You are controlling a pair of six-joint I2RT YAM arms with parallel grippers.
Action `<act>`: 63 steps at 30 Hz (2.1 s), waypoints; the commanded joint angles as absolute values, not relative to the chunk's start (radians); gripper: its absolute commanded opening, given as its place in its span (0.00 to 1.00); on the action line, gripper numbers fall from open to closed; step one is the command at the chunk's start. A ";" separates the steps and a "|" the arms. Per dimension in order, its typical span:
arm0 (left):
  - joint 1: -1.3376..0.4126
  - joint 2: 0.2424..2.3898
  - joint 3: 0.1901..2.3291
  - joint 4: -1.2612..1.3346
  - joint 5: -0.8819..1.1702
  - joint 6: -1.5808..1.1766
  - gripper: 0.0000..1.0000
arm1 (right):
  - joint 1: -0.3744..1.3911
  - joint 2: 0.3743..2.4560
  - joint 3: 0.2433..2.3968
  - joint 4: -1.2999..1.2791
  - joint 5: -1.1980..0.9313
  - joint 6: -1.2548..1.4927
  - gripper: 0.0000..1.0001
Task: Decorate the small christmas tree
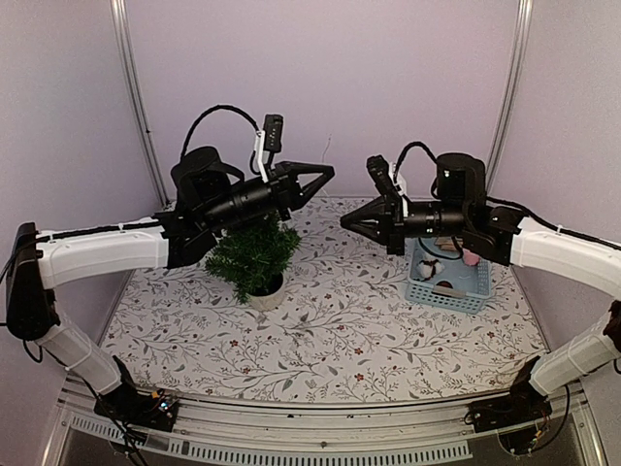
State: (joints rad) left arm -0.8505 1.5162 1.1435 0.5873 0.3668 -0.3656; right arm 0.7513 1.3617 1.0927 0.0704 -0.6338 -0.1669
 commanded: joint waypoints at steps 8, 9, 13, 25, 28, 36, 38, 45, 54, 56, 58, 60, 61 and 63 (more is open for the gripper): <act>-0.769 1.398 1.112 0.421 0.402 -0.341 0.55 | 0.761 1.298 1.139 -0.058 -0.539 -0.174 0.00; -0.771 1.368 1.114 0.352 0.370 -0.280 0.57 | 0.761 1.292 1.138 -0.077 -0.538 -0.172 0.00; -0.779 1.223 1.077 0.149 0.211 -0.069 0.62 | 0.761 1.276 1.140 -0.152 -0.560 -0.167 0.00; -1.047 1.073 1.052 -0.157 -0.099 0.634 0.63 | 0.762 1.271 1.189 -0.314 -0.829 -0.110 0.00; -1.112 1.137 1.087 -0.185 -0.168 0.730 0.62 | 0.762 1.271 1.197 -0.333 -0.877 -0.094 0.00; -1.182 1.222 1.101 -0.097 -0.257 0.859 0.60 | 0.777 1.288 1.207 -0.357 -0.927 -0.071 0.00; -1.185 1.217 1.097 -0.075 -0.264 0.869 0.58 | 0.779 1.290 1.208 -0.354 -0.934 -0.066 0.00; -1.218 1.169 1.035 0.032 -0.319 0.943 0.58 | 0.778 1.302 1.203 -0.340 -0.943 -0.046 0.00; -1.241 1.178 1.006 0.107 -0.371 1.053 0.60 | 0.797 1.320 1.201 -0.312 -0.966 -0.016 0.00; -1.241 1.197 1.013 0.112 -0.372 1.073 0.61 | 0.804 1.324 1.203 -0.313 -0.969 -0.012 0.00; -1.241 1.212 1.015 0.122 -0.374 1.096 0.60 | 0.811 1.328 1.203 -0.314 -0.974 -0.012 0.00; -1.241 1.227 1.011 0.143 -0.394 1.123 0.59 | 0.816 1.330 1.205 -0.315 -0.977 -0.011 0.00; -1.241 1.233 1.008 0.151 -0.401 1.135 0.59 | 0.818 1.331 1.208 -0.318 -0.978 -0.011 0.00; -1.239 1.238 1.001 0.164 -0.410 1.148 0.57 | 0.819 1.330 1.208 -0.317 -0.981 -0.010 0.00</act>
